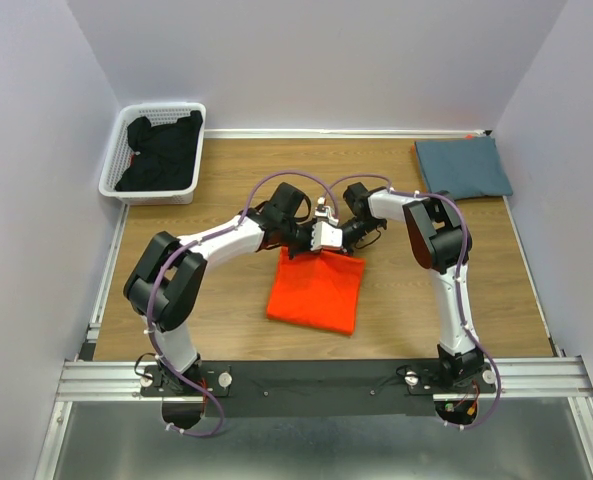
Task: Fold and stack the t-shirts
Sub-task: Fold the tshirt
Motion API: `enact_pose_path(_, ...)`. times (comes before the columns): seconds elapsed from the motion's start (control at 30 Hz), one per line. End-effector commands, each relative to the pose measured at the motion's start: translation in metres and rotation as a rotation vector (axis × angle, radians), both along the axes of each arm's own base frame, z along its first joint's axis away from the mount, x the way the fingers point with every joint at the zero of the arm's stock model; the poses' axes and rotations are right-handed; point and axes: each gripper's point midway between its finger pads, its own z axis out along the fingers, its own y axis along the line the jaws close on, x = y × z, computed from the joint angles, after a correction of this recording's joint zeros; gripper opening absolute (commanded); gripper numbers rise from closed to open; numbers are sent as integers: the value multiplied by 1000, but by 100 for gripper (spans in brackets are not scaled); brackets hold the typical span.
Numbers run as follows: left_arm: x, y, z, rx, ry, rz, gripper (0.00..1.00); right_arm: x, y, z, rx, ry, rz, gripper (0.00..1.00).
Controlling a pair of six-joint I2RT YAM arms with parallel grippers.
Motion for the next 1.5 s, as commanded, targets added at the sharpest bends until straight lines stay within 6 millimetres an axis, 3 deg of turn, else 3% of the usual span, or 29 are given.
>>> enact_pose_path(0.0, 12, 3, -3, 3, -60, 25, 3, 10, -15, -21, -126, -119, 28, 24)
enact_pose_path(0.07, 13, 5, -3, 16, -71, 26, 9, 29, -18, -14, -181, -212, 21, 26)
enact_pose_path(0.1, 14, 5, -2, 19, -80, 21, 21, 36, -21, -12, -205, -244, 15, 29)
enact_pose_path(0.13, 13, 7, -1, 25, -74, 21, 27, 43, -22, -7, -223, -281, 11, 33)
enact_pose_path(0.23, 13, 5, 18, 6, -95, 24, 42, 69, -27, 13, -282, -402, -9, 45)
enact_pose_path(0.27, 15, 3, 35, -17, -119, 23, 46, 78, -28, 25, -299, -452, -14, 49)
enact_pose_path(0.33, 12, 4, 50, -33, -111, 33, 47, 88, -31, 36, -325, -502, -26, 61)
enact_pose_path(0.37, 10, 3, 68, -58, -127, 34, 47, 95, -35, 39, -359, -538, -33, 63)
enact_pose_path(0.47, 2, 11, 87, -97, -100, 55, 48, 117, -45, 63, -398, -637, -73, 65)
enact_pose_path(0.57, 1, 27, 81, -91, -35, 97, 48, 131, -55, 89, -380, -665, -130, 66)
enact_pose_path(0.63, 0, 36, 70, -81, 36, 123, 49, 124, -64, 98, -365, -624, -137, 64)
enact_pose_path(0.7, 8, 48, 58, -71, 100, 158, 50, 105, -66, 107, -336, -595, -110, 63)
enact_pose_path(0.73, 5, 51, 53, -72, 148, 155, 56, 98, -68, 106, -334, -584, -106, 61)
enact_pose_path(0.87, 17, 62, 40, -82, 251, 189, 57, 58, -80, 91, -347, -507, -70, 54)
enact_pose_path(1.0, 22, 66, 22, -46, 297, 208, 57, 36, -88, 68, -365, -443, -28, 50)
enact_pose_path(1.17, 22, 72, -4, 11, 348, 224, 57, 21, -88, 57, -345, -393, -6, 50)
enact_pose_path(1.47, 28, 74, -18, 40, 346, 240, 56, 12, -96, 43, -370, -378, 24, 50)
